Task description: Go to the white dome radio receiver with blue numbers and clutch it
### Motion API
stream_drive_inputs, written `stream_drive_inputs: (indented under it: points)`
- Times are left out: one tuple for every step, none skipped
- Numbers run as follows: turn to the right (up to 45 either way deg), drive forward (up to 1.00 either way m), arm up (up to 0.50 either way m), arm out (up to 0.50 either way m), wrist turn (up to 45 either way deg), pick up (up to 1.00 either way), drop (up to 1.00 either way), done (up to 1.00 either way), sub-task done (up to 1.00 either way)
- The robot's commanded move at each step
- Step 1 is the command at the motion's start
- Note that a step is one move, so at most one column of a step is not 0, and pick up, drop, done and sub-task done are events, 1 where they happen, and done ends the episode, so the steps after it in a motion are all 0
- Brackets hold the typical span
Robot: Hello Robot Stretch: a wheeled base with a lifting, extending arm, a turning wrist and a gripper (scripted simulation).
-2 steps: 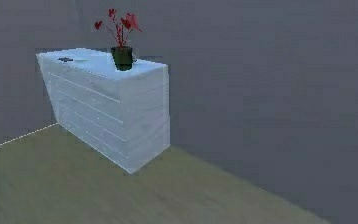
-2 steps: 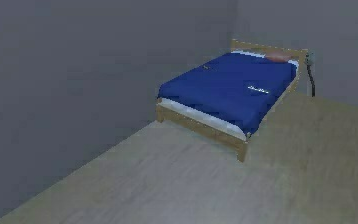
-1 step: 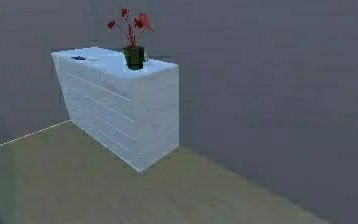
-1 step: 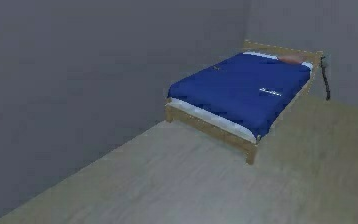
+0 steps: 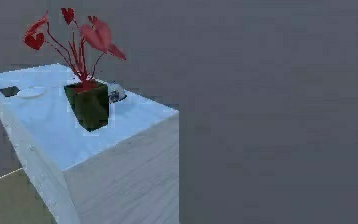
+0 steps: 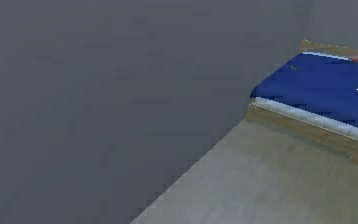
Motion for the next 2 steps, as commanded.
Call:
stream_drive_inputs:
  points:
    - [0.0,0.4,0.0,0.0,0.0,0.0,0.0,0.0,0.0]
    - [-45.0,0.0,0.0,0.0,0.0,0.0,0.0,0.0,0.0]
